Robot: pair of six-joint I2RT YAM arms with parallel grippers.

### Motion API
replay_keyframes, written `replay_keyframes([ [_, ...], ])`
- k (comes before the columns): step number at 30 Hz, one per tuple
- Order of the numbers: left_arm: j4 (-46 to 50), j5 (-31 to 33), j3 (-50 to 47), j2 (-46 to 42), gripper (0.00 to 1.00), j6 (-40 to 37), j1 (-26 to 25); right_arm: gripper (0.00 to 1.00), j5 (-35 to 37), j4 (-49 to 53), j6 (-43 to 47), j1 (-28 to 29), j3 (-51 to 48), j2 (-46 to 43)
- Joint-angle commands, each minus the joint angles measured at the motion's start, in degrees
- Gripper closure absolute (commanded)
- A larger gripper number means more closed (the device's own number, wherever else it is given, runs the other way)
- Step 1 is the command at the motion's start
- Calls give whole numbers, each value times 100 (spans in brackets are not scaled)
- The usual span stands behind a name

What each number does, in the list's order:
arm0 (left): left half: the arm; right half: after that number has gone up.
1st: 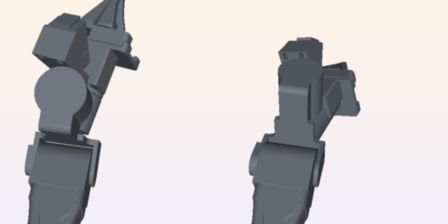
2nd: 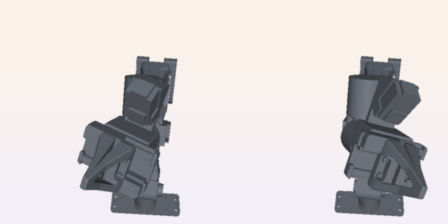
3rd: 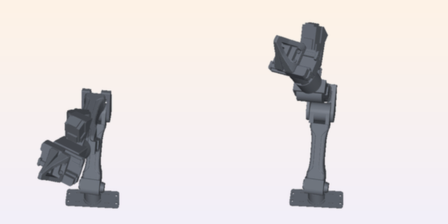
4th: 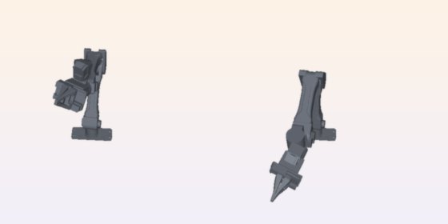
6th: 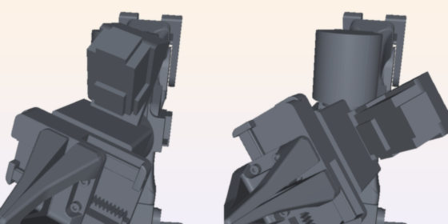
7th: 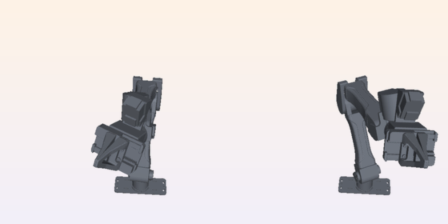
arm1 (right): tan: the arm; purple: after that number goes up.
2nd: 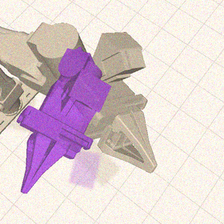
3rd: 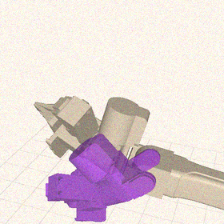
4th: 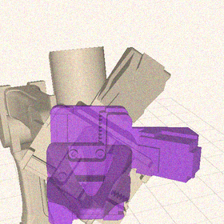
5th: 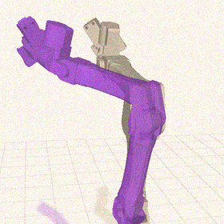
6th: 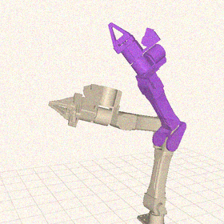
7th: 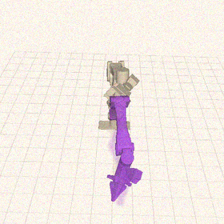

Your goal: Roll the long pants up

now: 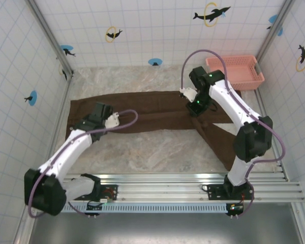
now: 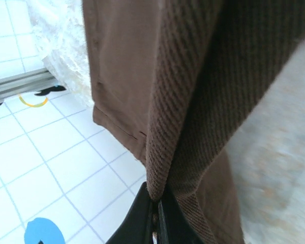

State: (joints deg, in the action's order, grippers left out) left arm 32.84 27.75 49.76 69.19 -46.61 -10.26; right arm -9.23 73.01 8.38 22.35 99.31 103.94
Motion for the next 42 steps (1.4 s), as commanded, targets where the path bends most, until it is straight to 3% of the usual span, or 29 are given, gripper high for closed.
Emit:
replay_keyframes([
  [1,-689,182,638,715,100,-451,530,95,630,377,113,-190,789,621],
  [5,-1269,-2,1588,1786,100,-674,860,95,689,415,84,-403,1586,1310],
  [13,-1200,-347,3765,4034,100,-735,932,94,801,437,95,-632,2849,2703],
  [21,-1406,-457,4369,5235,100,-553,1016,90,613,531,-268,-653,4631,4254],
  [27,-1767,-135,4722,5760,100,-489,1083,85,678,37,-558,-635,4982,4580],
  [30,-1987,77,4963,6007,92,-481,1088,64,823,-383,-540,-568,4980,4594],
  [31,-2000,122,5052,6072,69,-447,1086,58,1002,-555,-535,-520,4983,4592],
  [32,-2081,178,5112,6116,29,-388,1088,52,1156,-697,-530,-496,4984,4575],
  [33,-2113,238,5201,6163,3,-342,1080,46,1221,-898,-500,-463,4984,4567],
  [37,-2097,88,5368,6129,3,-170,1066,38,1566,-1278,-655,-462,5245,4566],
  [42,-1891,182,5444,5855,3,256,1070,38,1795,-584,-532,-375,5046,3872],
])
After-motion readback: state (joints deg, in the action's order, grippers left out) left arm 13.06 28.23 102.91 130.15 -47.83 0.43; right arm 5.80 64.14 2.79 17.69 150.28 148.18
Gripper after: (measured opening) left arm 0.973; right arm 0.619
